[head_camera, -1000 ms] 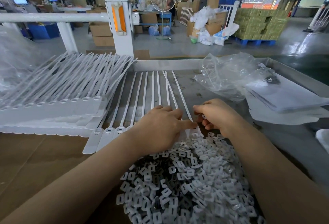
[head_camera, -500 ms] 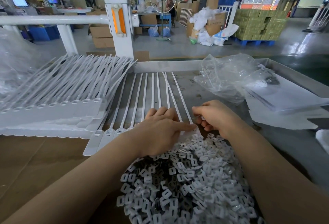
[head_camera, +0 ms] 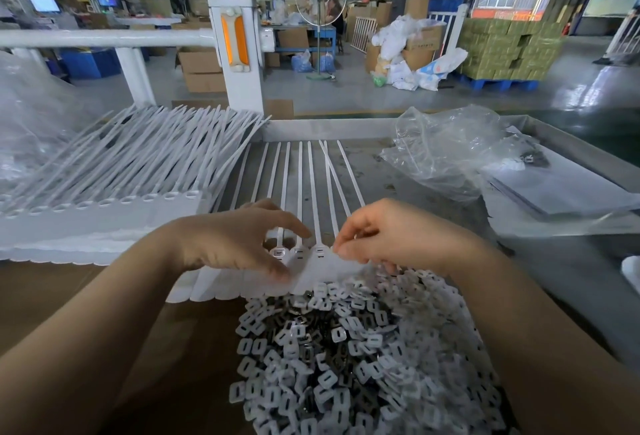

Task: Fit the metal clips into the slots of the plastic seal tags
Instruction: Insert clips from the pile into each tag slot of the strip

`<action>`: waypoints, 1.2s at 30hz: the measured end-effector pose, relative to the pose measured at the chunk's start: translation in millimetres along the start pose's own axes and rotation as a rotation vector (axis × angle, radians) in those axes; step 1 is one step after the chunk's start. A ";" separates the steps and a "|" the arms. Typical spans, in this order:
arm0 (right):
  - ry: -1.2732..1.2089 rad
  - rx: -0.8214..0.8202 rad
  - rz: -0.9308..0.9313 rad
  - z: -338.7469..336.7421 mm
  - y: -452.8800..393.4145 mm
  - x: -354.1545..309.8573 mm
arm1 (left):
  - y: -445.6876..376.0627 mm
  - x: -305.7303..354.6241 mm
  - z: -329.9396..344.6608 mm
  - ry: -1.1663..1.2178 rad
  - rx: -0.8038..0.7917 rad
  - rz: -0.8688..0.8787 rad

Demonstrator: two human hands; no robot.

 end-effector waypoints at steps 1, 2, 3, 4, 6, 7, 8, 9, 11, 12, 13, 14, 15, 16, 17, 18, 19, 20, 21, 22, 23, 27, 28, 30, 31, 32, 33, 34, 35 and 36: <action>0.055 -0.059 -0.039 8.2 2.6 -7.8 | 1.0 -0.6 0.9 -0.008 -0.026 -0.007; 0.108 -0.100 -0.070 14.9 5.1 -14.3 | 1.5 0.3 2.1 -0.012 -0.051 -0.007; 0.161 -0.123 -0.096 19.3 7.2 -19.5 | 2.2 1.7 3.6 -0.024 -0.074 -0.004; 0.205 -0.137 -0.116 22.0 9.0 -23.5 | 2.6 3.0 4.5 -0.045 -0.093 -0.001; 0.249 -0.182 -0.136 26.0 12.7 -28.5 | 2.9 4.4 4.9 -0.097 -0.106 -0.001; 0.272 -0.210 -0.145 28.0 14.8 -30.5 | 2.9 4.9 4.9 -0.112 -0.103 -0.004; 0.300 -0.233 -0.156 29.8 17.1 -32.5 | 2.8 5.3 4.8 -0.116 -0.096 -0.007; 0.328 -0.256 -0.169 31.5 19.3 -34.3 | 2.8 5.8 4.8 -0.119 -0.091 -0.007; 0.353 -0.303 -0.180 32.3 23.8 -36.8 | 2.3 6.2 5.3 -0.132 -0.088 -0.005; 0.340 -0.313 -0.172 29.9 25.6 -36.9 | 1.7 6.1 5.4 -0.139 -0.087 -0.003; 0.320 -0.298 -0.159 25.0 26.2 -35.9 | 1.0 5.9 5.8 -0.143 -0.085 -0.002; 0.298 -0.253 -0.142 17.8 25.1 -33.0 | -0.2 5.6 6.2 -0.142 -0.084 0.000; 0.270 -0.184 -0.120 8.4 23.0 -28.5 | -1.4 5.4 7.0 -0.138 -0.084 0.003; 0.241 -0.108 -0.093 -1.5 20.3 -22.4 | -2.6 5.2 7.9 -0.130 -0.082 0.007; 0.220 -0.047 -0.062 -10.0 17.8 -15.2 | -3.4 4.9 8.5 -0.119 -0.075 0.011; 0.211 -0.008 -0.027 -15.9 15.5 -7.9 | -4.0 4.5 8.6 -0.106 -0.067 0.017; 0.214 0.012 0.006 -19.4 13.6 -1.2 | -4.2 3.9 8.8 -0.094 -0.060 0.024; 0.221 0.026 0.035 -21.8 12.2 4.1 | -4.5 3.6 8.9 -0.083 -0.054 0.032; 0.225 0.041 0.058 -23.2 11.0 8.3 | -4.6 3.4 9.0 -0.075 -0.048 0.037; 0.226 0.056 0.074 -24.3 10.0 11.0 | -4.7 2.9 9.0 -0.068 -0.043 0.039; 0.238 0.070 0.084 -24.8 9.1 12.6 | -4.7 2.3 9.1 -0.060 -0.039 0.038; 0.335 0.005 0.096 -17.1 9.9 12.2 | -4.9 0.7 9.0 -0.038 -0.039 0.030; 0.341 -0.033 0.094 -13.6 10.7 11.0 | -4.8 0.4 8.8 -0.036 -0.039 0.026; 0.371 -0.105 0.074 -7.4 13.1 7.5 | -4.6 0.2 8.8 -0.034 -0.039 0.019; 0.383 -0.140 0.060 -4.7 14.4 5.9 | -4.5 0.2 8.9 -0.028 -0.039 0.017; 0.376 -0.181 0.045 -2.3 16.1 4.3 | -4.5 0.2 8.9 -0.022 -0.037 0.016; 0.347 -0.224 0.032 -0.6 18.2 2.9 | -4.5 0.3 8.9 -0.016 -0.034 0.014; 0.304 -0.254 0.021 -0.2 20.2 1.6 | -4.6 0.4 8.7 -0.011 -0.030 0.011; 0.263 -0.252 0.011 -2.1 21.1 0.6 | -4.6 0.8 8.6 -0.009 -0.027 0.010; 0.233 -0.212 -0.001 -5.9 20.6 -0.1 | -4.8 1.4 8.6 -0.010 -0.025 0.009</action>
Point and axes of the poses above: each hand's wrist, its own y-axis away from the middle knuckle, its own z-axis out of the palm, x = y × z, the point moved 6 cm from there along -y, towards the middle knuckle, and after that the axes turned 7 degrees about z, right-handed, at the moved point
